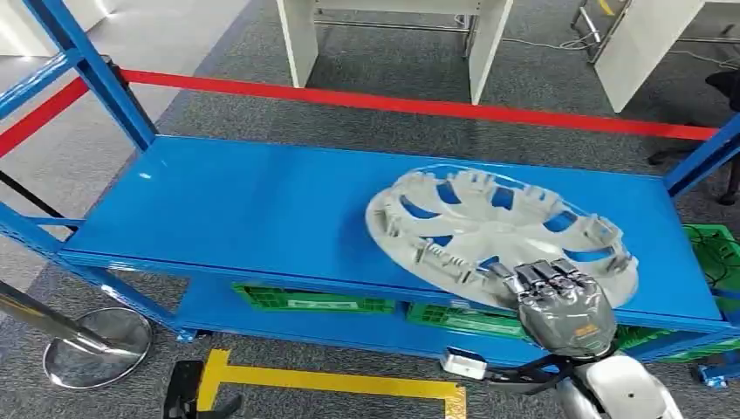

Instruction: Take the parts from the cabinet and place them on the table.

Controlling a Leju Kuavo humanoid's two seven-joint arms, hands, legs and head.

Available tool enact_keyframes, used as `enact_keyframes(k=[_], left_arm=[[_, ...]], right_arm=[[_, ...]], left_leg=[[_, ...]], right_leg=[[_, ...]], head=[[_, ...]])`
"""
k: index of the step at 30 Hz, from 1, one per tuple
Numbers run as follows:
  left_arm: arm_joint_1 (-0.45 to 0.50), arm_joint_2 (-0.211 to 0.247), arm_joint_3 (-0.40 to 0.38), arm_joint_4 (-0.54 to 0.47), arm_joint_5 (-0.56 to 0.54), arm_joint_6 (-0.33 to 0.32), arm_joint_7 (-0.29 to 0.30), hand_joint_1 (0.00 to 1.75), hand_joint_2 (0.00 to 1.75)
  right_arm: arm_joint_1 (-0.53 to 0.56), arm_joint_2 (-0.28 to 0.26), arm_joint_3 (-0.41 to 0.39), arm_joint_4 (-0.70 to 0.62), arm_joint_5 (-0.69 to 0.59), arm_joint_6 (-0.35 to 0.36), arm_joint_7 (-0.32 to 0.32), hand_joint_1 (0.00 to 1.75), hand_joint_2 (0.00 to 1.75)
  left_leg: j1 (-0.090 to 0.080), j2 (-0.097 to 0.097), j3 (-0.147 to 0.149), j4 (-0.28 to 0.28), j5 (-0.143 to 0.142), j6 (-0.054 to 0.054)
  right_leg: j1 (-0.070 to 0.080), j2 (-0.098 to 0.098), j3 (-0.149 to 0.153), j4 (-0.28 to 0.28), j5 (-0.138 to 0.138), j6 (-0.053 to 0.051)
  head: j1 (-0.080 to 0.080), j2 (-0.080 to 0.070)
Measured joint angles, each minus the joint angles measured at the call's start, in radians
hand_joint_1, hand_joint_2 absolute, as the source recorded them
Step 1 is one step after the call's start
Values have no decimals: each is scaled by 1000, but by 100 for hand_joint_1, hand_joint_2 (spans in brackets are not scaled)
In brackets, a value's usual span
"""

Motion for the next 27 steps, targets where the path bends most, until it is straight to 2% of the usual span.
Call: enact_keyframes(k=[5, 9, 22, 27], left_arm=[[-1, 0, -7, 0, 37, -91, -5, 0, 175], [-1, 0, -8, 0, 39, -107, -7, 0, 175], [-1, 0, -8, 0, 37, -110, -7, 0, 175], [-2, 0, -12, 0, 24, -60, 15, 0, 175]], right_arm=[[-21, 33, -49, -41, 0, 0, -113, 175, 175], [-25, 55, -84, -77, 0, 0, -173, 175, 175], [-27, 72, -109, -102, 0, 0, -187, 175, 175], [-29, 83, -118, -110, 0, 0, -225, 175, 175]], left_leg=[[0, 0, -1, 0, 0, 0], [0, 0, -1, 0, 0, 0], [0, 0, -1, 0, 0, 0], [0, 0, -1, 0, 0, 0]], right_leg=[[0, 0, -1, 0, 0, 0], [0, 0, -1, 0, 0, 0], [0, 0, -1, 0, 0, 0], [0, 0, -1, 0, 0, 0]], head=[[0, 0], [0, 0], [0, 0], [0, 0]])
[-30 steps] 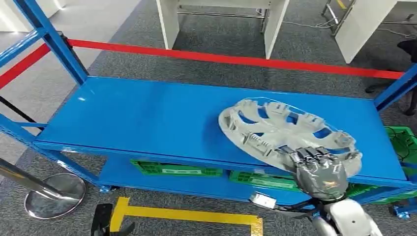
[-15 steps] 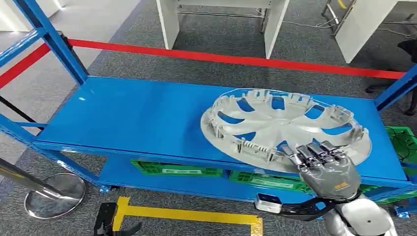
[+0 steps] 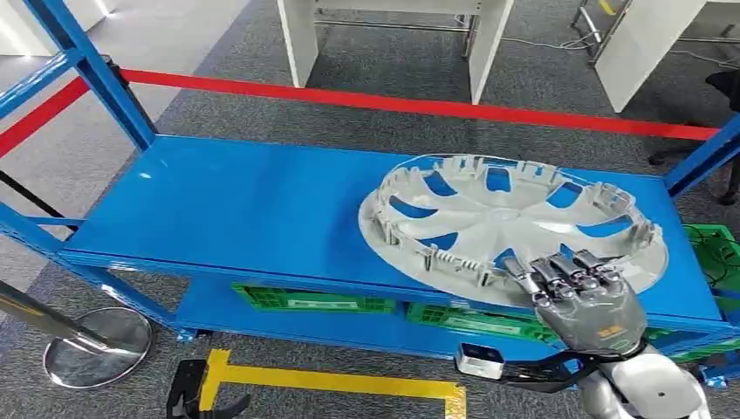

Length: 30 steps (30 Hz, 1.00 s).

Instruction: Take the parts from the cabinet and place them on the table.

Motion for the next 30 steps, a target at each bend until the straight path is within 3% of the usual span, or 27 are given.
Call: enact_keyframes(k=[8, 10, 12, 16, 21, 24, 25, 26, 27, 30], left_arm=[[-2, -3, -11, 0, -5, 1, 12, 0, 175], [-2, -3, -17, 0, -5, 3, 11, 0, 175], [-3, -3, -22, 0, -5, 2, 11, 0, 175], [-8, -3, -31, 0, 0, 6, 14, 0, 175], [-10, -2, -41, 0, 3, 12, 21, 0, 175], [-12, -1, -43, 0, 8, 12, 24, 0, 175], [-12, -1, -44, 0, 10, 12, 29, 0, 175], [-13, -1, -45, 0, 11, 12, 32, 0, 175], [-14, -1, -46, 0, 13, 13, 34, 0, 175], [-12, 0, -49, 0, 21, 13, 40, 0, 175]], right_arm=[[-13, 14, -2, -2, -10, 0, 1, 175, 175], [-11, 40, 12, 5, -146, 0, -63, 175, 175], [-9, 82, 59, 14, -260, 0, -98, 175, 175], [-9, 133, 176, 48, -401, 1, -106, 175, 175], [-9, 148, 291, 108, -502, 1, -106, 175, 175], [-6, 148, 335, 134, -546, 1, -107, 175, 175], [-5, 148, 355, 141, -569, 1, -107, 175, 175], [-2, 148, 364, 146, -583, 1, -107, 175, 175], [-2, 148, 374, 152, -602, 1, -106, 175, 175], [5, 138, 418, 190, -661, 1, -74, 175, 175]], left_leg=[[0, 0, 0, 0, 0, 0], [0, 0, -1, 1, 0, 0], [-1, 0, -1, 1, 0, 0], [-1, -1, -2, 1, 0, 0], [-6, -1, -3, 4, 0, 2], [-9, -1, -6, 7, 5, 11], [-6, 0, -6, -5, 13, 19], [0, 3, -2, -11, 21, 25], [0, 3, -5, -14, 25, 30], [-3, 3, -17, -13, 30, 33]], right_leg=[[0, 0, 0, 0, 0, 0], [0, 0, 0, 0, 0, 0], [-1, 2, -1, 0, 1, 0], [-1, -1, -1, 0, 1, 0], [-6, -1, -1, -1, 2, 4], [-9, -1, -1, -4, 10, 14], [-8, 0, -1, -4, 12, 17], [-8, 0, -16, 6, -10, 17], [-5, 0, -32, 50, -50, 15], [-4, 0, -124, 280, -157, 16]], head=[[0, 0], [0, 0], [-1, 0], [0, 0], [0, 0], [0, 0], [0, 0], [0, 0], [2, 0], [2, 0]])
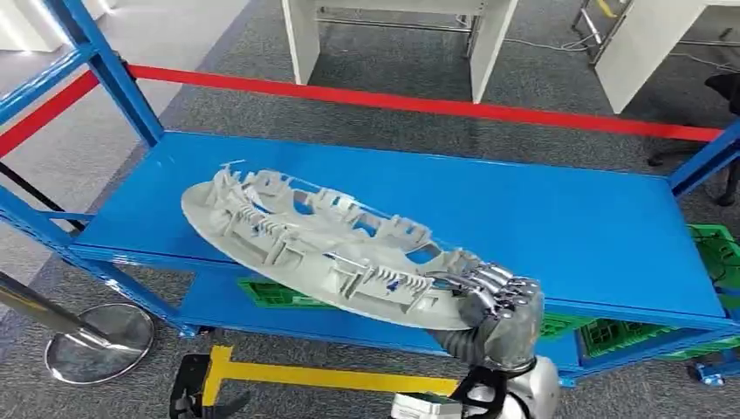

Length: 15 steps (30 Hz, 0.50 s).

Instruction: Take the parts from the cabinet and place them on the table.

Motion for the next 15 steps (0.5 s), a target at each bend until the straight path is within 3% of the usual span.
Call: enact_keyframes(k=[1, 2, 3, 5, 6, 10, 11, 12, 14, 15], left_arm=[[1, 1, 0, 0, 3, 1, 0, 0, 175], [1, 1, 0, 0, 7, 3, 1, 0, 175], [2, 1, 0, 0, 10, 5, 1, 0, 175], [2, 1, 0, 0, 10, 6, 1, 0, 175], [1, 0, 0, 0, 10, 7, 1, 0, 175], [1, 0, -1, 0, 10, 9, 3, 0, 175], [1, 1, -1, 0, 10, 10, 3, 0, 175], [1, 1, -1, 0, 10, 11, 3, 0, 175], [1, 3, -1, 0, 10, 11, 4, 0, 175], [2, 3, -1, 0, 10, 11, 5, 0, 175]], right_arm=[[5, -7, 14, 12, -9, 0, 10, 175, 175], [10, -12, 23, 20, -18, 0, 14, 175, 175], [15, -15, 33, 27, -27, 0, 16, 175, 175], [16, -17, 48, 37, -31, 0, 16, 175, 175], [14, -17, 54, 40, -26, 0, 13, 175, 175], [18, -17, 61, 42, -12, 0, 2, 175, 175], [17, -17, 62, 43, -11, 0, 1, 175, 175], [18, -17, 63, 44, -11, 0, 0, 175, 175], [17, -17, 65, 45, -11, 0, 0, 175, 175], [17, -17, 65, 46, -11, 0, 0, 175, 175]], left_leg=[[-1, 0, -3, 1, 2, 0], [-1, -1, -5, 3, 3, -1], [-1, -2, -8, 6, 3, -2], [-1, -3, -10, 14, 3, -5], [-5, -3, -16, 15, 4, -13], [-1, -4, -29, 20, 22, -40], [0, -5, -36, 28, 6, -46], [-1, -4, -48, 57, -33, -55], [11, -4, -92, 198, -129, -70], [15, -4, -112, 269, -162, -76]], right_leg=[[0, 0, -11, 31, 0, 0], [0, 0, 3, 11, 27, -3], [0, 0, 35, -48, 68, -6], [2, 0, 125, -223, 147, -21], [6, 0, 158, -252, 128, -24], [9, 2, 147, -280, 142, -29], [-2, -4, 147, -288, 151, -39], [-1, -3, 139, -292, 158, -48], [-1, -6, 121, -289, 171, -52], [-1, -8, 110, -285, 176, -52]], head=[[0, 0], [0, 0], [1, 0], [1, 0], [-2, 0], [-1, 0], [-1, 0], [-5, 0], [-8, 0], [-8, 0]])
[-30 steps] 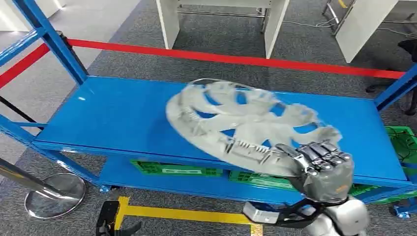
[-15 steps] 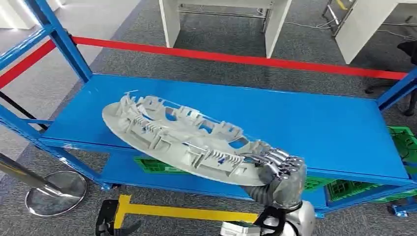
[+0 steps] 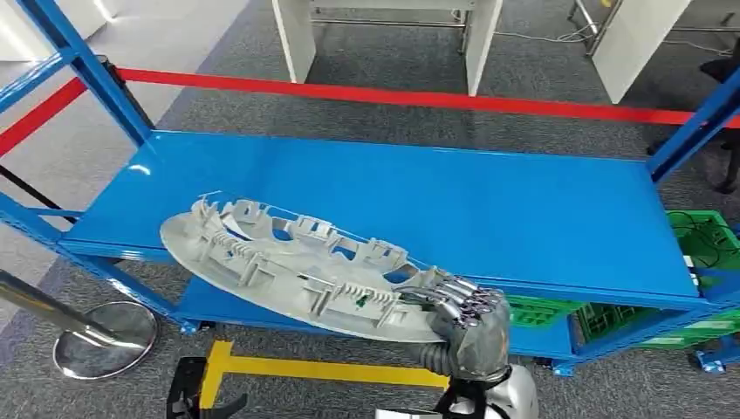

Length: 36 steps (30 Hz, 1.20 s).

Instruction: Take the parts from the cabinet and place them on the table.

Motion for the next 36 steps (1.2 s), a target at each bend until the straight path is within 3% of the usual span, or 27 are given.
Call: enact_keyframes(k=[1, 2, 3, 4, 5, 6, 7, 8, 10, 11, 12, 13, 14, 15, 16, 18, 20, 21, 22, 24, 25, 26, 29, 31, 34, 35, 36], left_arm=[[0, 0, 0, 0, 0, 0, 2, 0, 175], [1, 0, 0, 0, 0, 0, 2, 0, 175], [0, 1, 0, 0, 0, 0, 2, 0, 175], [0, 2, 0, 0, 1, 0, 2, 0, 175], [-1, 2, -1, 0, 1, 0, 2, 0, 175], [-3, 1, -2, 0, 1, 0, 2, 0, 175], [-4, 0, -5, 0, 1, 0, 2, 0, 175], [-3, 0, -6, 0, 1, 0, 2, 0, 175], [-2, -1, -7, 0, 3, 0, 2, 0, 175], [-2, -3, -8, 0, 5, 0, 1, 0, 175], [-4, -2, -8, 0, 9, 2, -1, 0, 175], [-4, -2, -8, 0, 9, 2, -2, 0, 175], [-2, -3, -10, 0, 10, 3, -2, 0, 175], [-3, -3, -10, 0, 10, 3, -2, 0, 175], [-4, -3, -12, 0, 10, 4, -2, 0, 175], [-4, -3, -18, 0, 11, 6, -2, 0, 175], [-2, -3, -19, 0, 12, 6, -2, 0, 175], [-1, -3, -19, 0, 14, 7, -2, 0, 175], [0, -3, -20, 0, 14, 8, -2, 0, 175], [-1, -5, -23, 0, 14, 9, -2, 0, 175], [-1, -6, -24, 0, 14, 10, -2, 0, 175], [-2, -7, -24, 0, 14, 11, -2, 0, 175], [-1, -11, -25, 0, 18, 13, -3, 0, 175], [-3, -10, -26, 0, 19, 14, -4, 0, 175], [-1, -8, -26, 0, 20, 16, -5, 0, 175], [1, -8, -26, 0, 20, 16, -5, 0, 175], [3, -8, -26, 0, 20, 17, -5, 0, 175]], right_arm=[[0, 0, 0, 2, 0, 0, 0, 175, 175], [1, 0, 1, 3, 2, 0, 0, 175, 175], [0, 0, 1, 3, 8, 0, -5, 175, 175], [1, 0, -1, 3, 22, 0, -15, 175, 175], [2, 2, -4, 3, 35, 0, -23, 175, 175], [2, 4, -7, 3, 52, 0, -29, 175, 175], [2, 7, -11, 2, 72, 0, -32, 175, 175], [3, 8, -12, 2, 84, 0, -32, 175, 175], [5, 11, -19, -3, 110, 0, -32, 175, 175], [6, 12, -23, -4, 114, 0, -32, 175, 175], [7, 13, -26, -6, 116, 0, -32, 175, 175], [8, 13, -29, -8, 117, 0, -33, 175, 175], [9, 14, -32, -10, 120, 0, -32, 175, 175], [11, 15, -33, -11, 121, 0, -33, 175, 175], [12, 15, -35, -15, 120, 0, -33, 175, 175], [12, 17, -36, -17, 109, 0, -33, 175, 175], [14, 19, -39, -17, 101, 0, -32, 175, 175], [15, 21, -40, -17, 99, 0, -33, 175, 175], [15, 22, -42, -17, 95, 0, -32, 175, 175], [14, 26, -43, -17, 85, 0, -33, 175, 175], [12, 27, -44, -17, 79, 0, -33, 175, 175], [12, 29, -44, -17, 73, 0, -33, 175, 175], [15, 31, -46, -17, 63, 0, -33, 175, 175], [13, 33, -47, -17, 63, 0, -33, 175, 175], [13, 37, -47, -16, 64, 0, -33, 175, 175], [13, 37, -47, -14, 66, 0, -33, 175, 175], [14, 37, -47, -10, 68, 0, -33, 175, 175]], left_leg=[[5, 0, -5, 36, -8, -5], [10, 0, 9, 28, 8, -9], [14, 0, 41, -18, 39, -14], [19, 1, 94, -103, 84, -18], [23, 1, 141, -180, 111, -21], [23, 0, 177, -245, 83, -25], [16, -3, 178, -253, 92, -8], [16, -2, 172, -250, 91, -6], [11, -2, 161, -257, 98, 13], [16, -1, 161, -264, 102, 9], [8, -2, 152, -257, 108, 17], [8, -4, 152, -256, 110, 25], [7, -3, 150, -258, 117, 35], [12, 0, 148, -262, 125, 44], [11, 1, 141, -262, 130, 51], [7, 1, 128, -260, 138, 57], [1, 2, 117, -259, 143, 58], [-3, 2, 115, -259, 144, 58], [-5, 2, 115, -259, 145, 58], [-10, 0, 116, -258, 145, 57], [-11, 0, 115, -258, 145, 56], [-17, 0, 108, -251, 146, 49], [-10, 2, 99, -254, 154, 34], [-10, 1, 90, -230, 128, 19], [0, 1, 3, -21, 18, 3], [2, 1, -23, 39, 1, -1], [4, 1, -25, 48, 12, -4]], right_leg=[[-1, -1, -11, 3, 5, 1], [-2, -1, -22, 8, 10, 2], [-4, -1, -33, 13, 12, 3], [-7, 0, -42, 18, 14, 6], [-8, 0, -49, 22, 17, 10], [-7, 1, -55, 26, 22, 17], [-2, 1, -63, 29, 27, 26], [-1, 1, -62, 28, 32, 31], [-4, 1, -61, 15, 49, 47], [-2, 2, -66, 18, 32, 41], [-2, 5, -59, 4, 40, 23], [-7, 3, -60, -2, 65, 44], [-9, 5, -61, -4, 71, 55], [-12, 5, -73, 6, 60, 58], [-10, 5, -93, 44, 19, 56], [-7, 6, -153, 201, -71, 52], [-4, 5, -198, 325, -120, 47], [-2, 5, -189, 323, -112, 42], [2, 6, -156, 279, -84, 35], [10, 6, -54, 100, -6, 14], [14, 6, -24, 42, -11, 1], [15, 4, -9, 23, -8, 4], [19, 9, -14, 17, -12, 4], [9, 4, -8, 3, -3, 1], [9, 2, -11, 4, -2, -3], [9, 2, -13, 5, -2, -3], [9, 2, -14, 6, -1, -3]], head=[[0, 0], [0, 0], [0, 0], [0, 0], [0, 0], [-1, 0], [-3, 0], [0, 0], [1, 0], [1, 0], [6, 0], [6, 0], [5, 0], [6, 0], [8, 0], [11, 0], [10, 0], [11, 0], [10, 0], [10, 0], [9, 0], [9, 0], [9, 0], [7, 0], [3, 0], [2, 0], [3, 0]])
